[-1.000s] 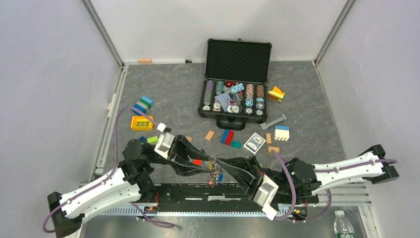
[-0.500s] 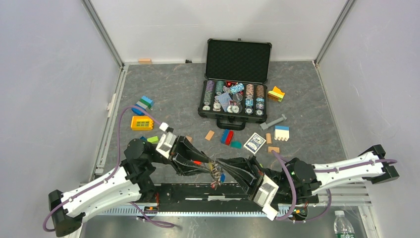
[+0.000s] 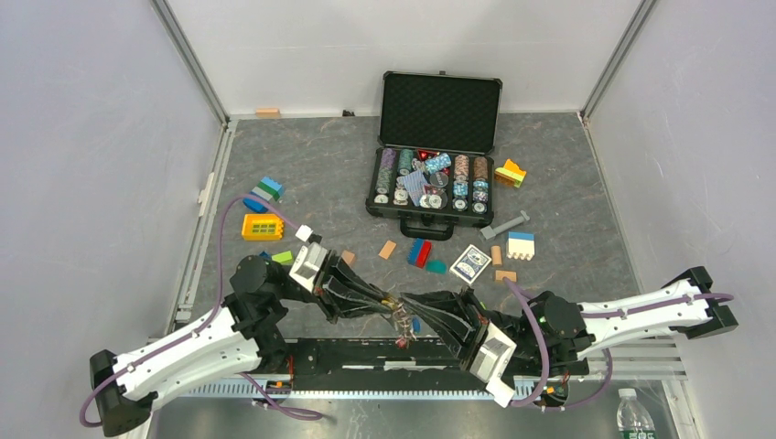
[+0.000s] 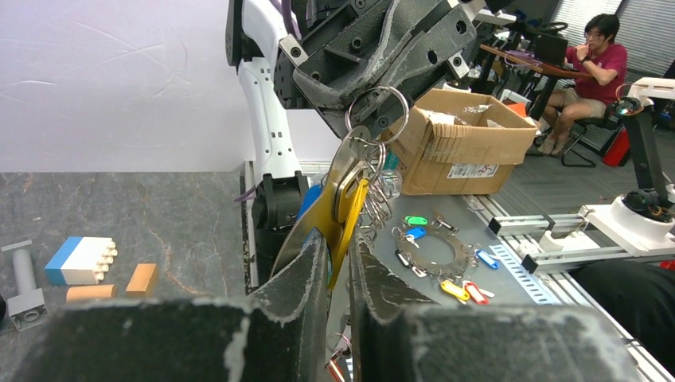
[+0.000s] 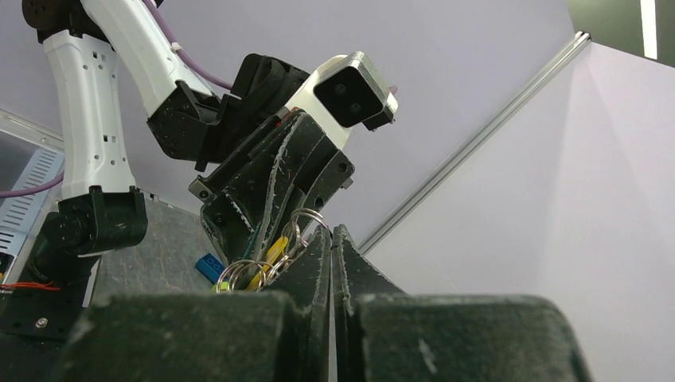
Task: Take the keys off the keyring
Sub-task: Remove the key from the keyring.
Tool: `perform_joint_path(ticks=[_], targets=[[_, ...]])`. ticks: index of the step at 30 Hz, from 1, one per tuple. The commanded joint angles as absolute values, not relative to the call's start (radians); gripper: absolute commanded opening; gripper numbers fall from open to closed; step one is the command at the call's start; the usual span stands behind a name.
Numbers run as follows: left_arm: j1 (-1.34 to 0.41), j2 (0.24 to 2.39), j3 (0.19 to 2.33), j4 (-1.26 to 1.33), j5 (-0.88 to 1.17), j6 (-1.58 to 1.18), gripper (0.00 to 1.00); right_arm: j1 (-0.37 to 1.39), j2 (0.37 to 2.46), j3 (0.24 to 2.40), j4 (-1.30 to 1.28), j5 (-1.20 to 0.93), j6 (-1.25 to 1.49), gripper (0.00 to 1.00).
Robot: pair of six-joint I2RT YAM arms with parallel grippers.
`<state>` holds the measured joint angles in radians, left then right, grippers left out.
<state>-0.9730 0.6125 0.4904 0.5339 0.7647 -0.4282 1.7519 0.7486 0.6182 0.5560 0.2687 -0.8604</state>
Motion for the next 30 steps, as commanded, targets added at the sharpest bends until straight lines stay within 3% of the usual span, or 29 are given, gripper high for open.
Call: perform_joint_path(ticks=[1,8,30], targets=[[-0.976,0.579,0.513,0.528,0.781,-0.429,0.10,1.753,0.720,0.623,0.589,0.277,-0.872,0.00],[-0.976,0.532,0.532,0.436,0.779,-0.385,0.03,1.753,0.718,0.619,0.588,0.278,-0.877,0.00],[-0.975,0.481,0.604,0.294,0.749,-0.333,0.02,1.753,0.702,0.642,0.462,0.190,-0.890,0.00]])
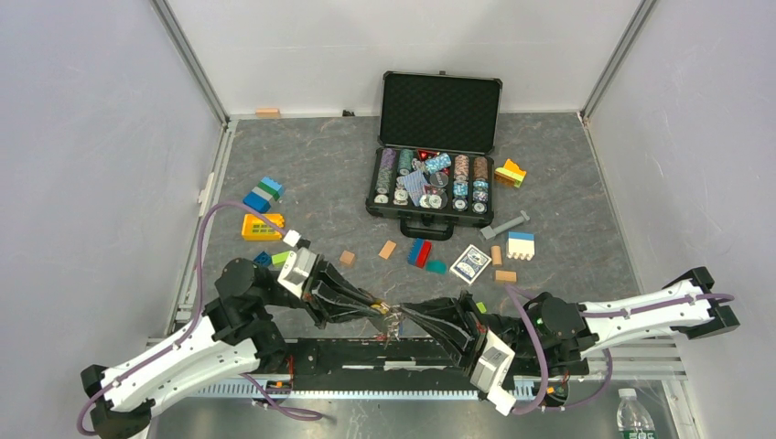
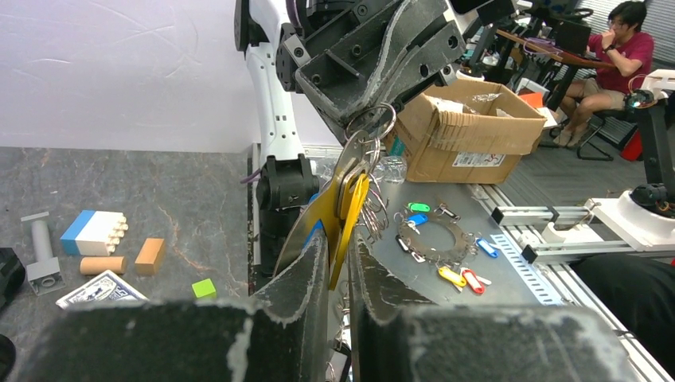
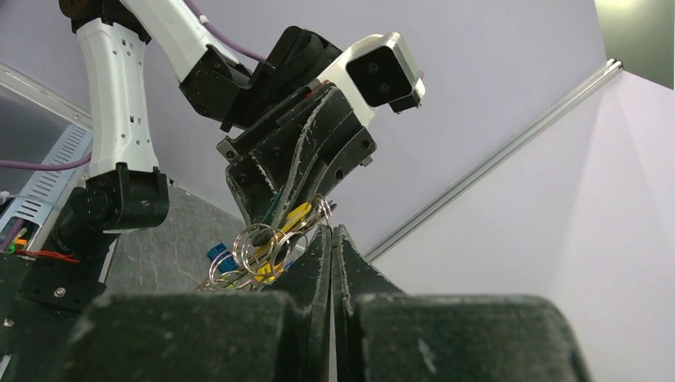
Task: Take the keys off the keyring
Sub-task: Remove the key from the keyring.
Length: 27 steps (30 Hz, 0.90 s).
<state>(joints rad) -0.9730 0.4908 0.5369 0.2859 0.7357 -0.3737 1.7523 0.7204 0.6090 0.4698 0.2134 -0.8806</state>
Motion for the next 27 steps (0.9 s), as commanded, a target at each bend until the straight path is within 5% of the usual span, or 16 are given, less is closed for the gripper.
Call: perform_joint_path(ticks=[1,27], targets=[[-0.975,0.483,0.608,0.291,0.754,-0.333,0.02,1.753,0.705,0.645,0.456,0.190,-0.890,0.00],[-0.976,0.577,0.707,0.169,0.864,-0.314,0.02,1.753,0.775,0.661,0.450,0.307,-0.913,0.00]])
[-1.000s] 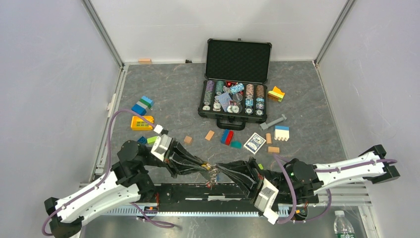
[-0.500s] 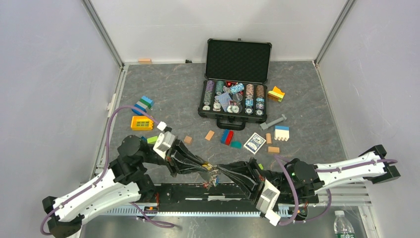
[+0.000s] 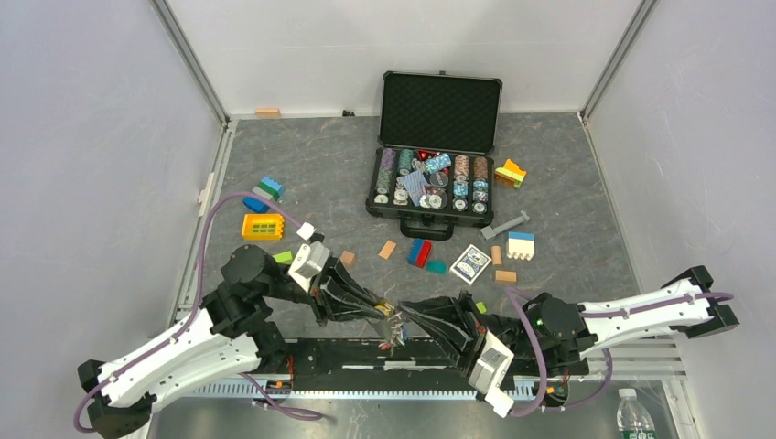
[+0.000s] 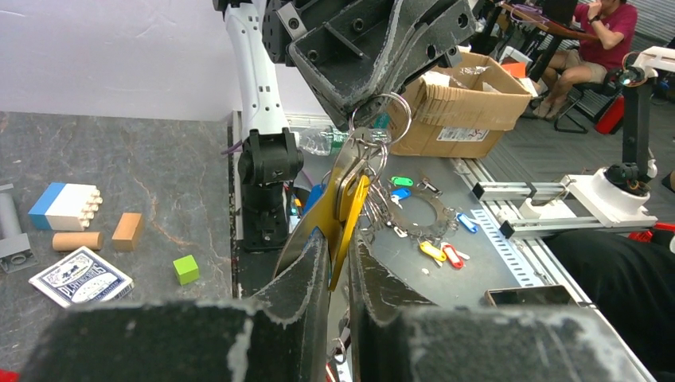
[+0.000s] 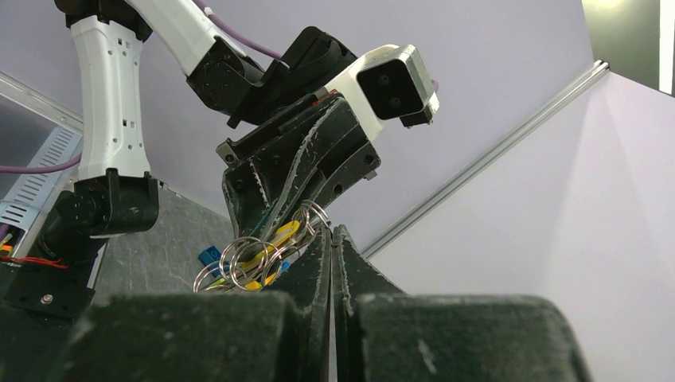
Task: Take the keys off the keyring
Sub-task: Remove the key from the keyring.
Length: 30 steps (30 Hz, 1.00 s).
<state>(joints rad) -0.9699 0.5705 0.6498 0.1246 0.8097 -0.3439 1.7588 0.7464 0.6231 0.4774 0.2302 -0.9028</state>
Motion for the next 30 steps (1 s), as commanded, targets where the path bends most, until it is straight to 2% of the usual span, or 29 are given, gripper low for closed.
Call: perform_joint_path(ticks=[1,13,21,25,30], targets=[[-0.975,0.578,0.707,0.168,0.864,-0.314,0.02,1.753,0.779,0.663,0.447,0.311,-0.918,0.00],[-0.975,0.557,0.709,0.127,0.831,-0.292,0.02,1.753,0.815,0.708,0.333,0.368,-0.982,0.00],[-0.976,0.540,0.692,0.121,0.798,-0.282,0.02,1.753,0.795,0.684,0.383,0.371,-0.937,0.00],[-0.975,0.530,0.688,0.108,0.785,-0.272,0.02,1.753,0.767,0.646,0.467,0.374,-0.890,0.00],[-0.975,0.508,0.676,0.106,0.757,-0.264,0.02,1.753,0.735,0.548,0.689,0.365,-0.768,0.00]])
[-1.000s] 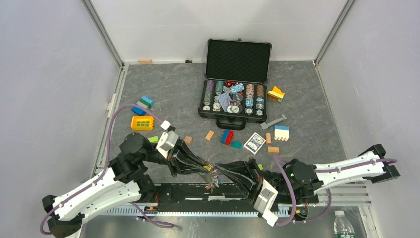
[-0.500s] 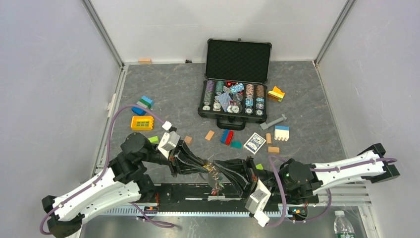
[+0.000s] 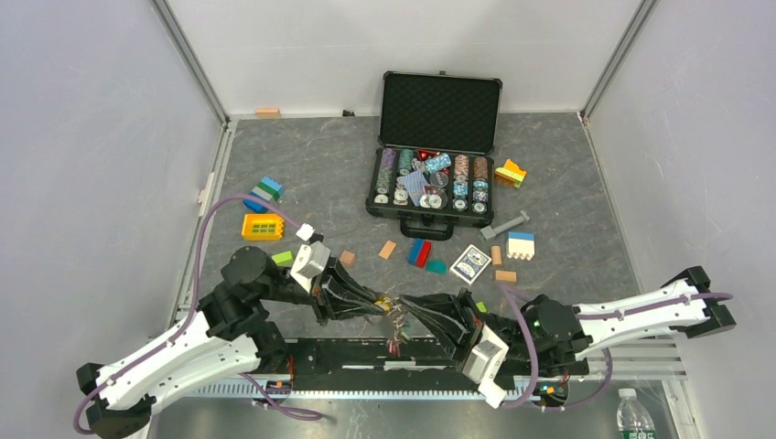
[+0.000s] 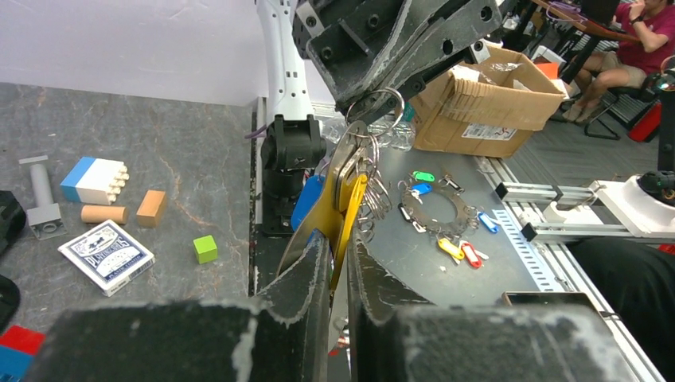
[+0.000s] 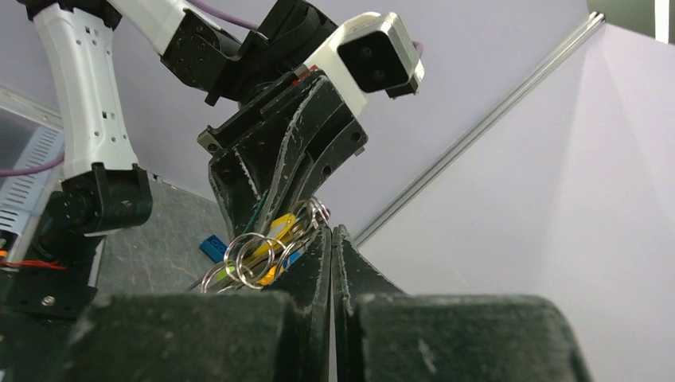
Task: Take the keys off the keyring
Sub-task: Remove the key from the keyring.
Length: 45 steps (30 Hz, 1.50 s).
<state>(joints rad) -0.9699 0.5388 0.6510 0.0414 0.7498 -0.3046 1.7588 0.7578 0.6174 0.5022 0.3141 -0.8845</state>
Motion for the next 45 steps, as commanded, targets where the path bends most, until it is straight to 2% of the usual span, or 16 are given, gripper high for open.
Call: perform_joint_path(ticks=[1,3,5,7,10,31,38,39,42,45], targets=[[-0.975,0.505,0.674,0.106,0.756,-0.262,0.02,1.753,0.732,0.532,0.736,0.364,-0.748,0.00],[-0.975,0.501,0.672,0.107,0.754,-0.259,0.03,1.753,0.736,0.498,0.812,0.364,-0.707,0.00],[-0.975,0.500,0.672,0.107,0.746,-0.259,0.21,1.753,0.747,0.476,0.876,0.361,-0.683,0.00],[-0.974,0.496,0.672,0.107,0.746,-0.259,0.35,1.753,0.758,0.464,0.914,0.358,-0.673,0.00],[-0.974,0.487,0.672,0.107,0.749,-0.259,0.44,1.753,0.768,0.456,0.941,0.361,-0.678,0.00],[-0.975,0.445,0.641,0.021,0.683,-0.234,0.57,1.753,0.700,0.515,0.765,0.317,-0.753,0.00],[-0.975,0.442,0.640,-0.089,0.523,-0.227,0.82,1.753,0.701,0.519,0.761,0.375,-0.799,0.00],[-0.975,0.444,0.642,-0.104,0.498,-0.228,0.83,1.753,0.704,0.518,0.765,0.386,-0.805,0.00],[-0.975,0.447,0.646,-0.132,0.471,-0.226,0.83,1.753,0.713,0.513,0.763,0.399,-0.816,0.00],[-0.975,0.437,0.647,-0.116,0.505,-0.227,0.77,1.753,0.711,0.511,0.752,0.393,-0.821,0.00]])
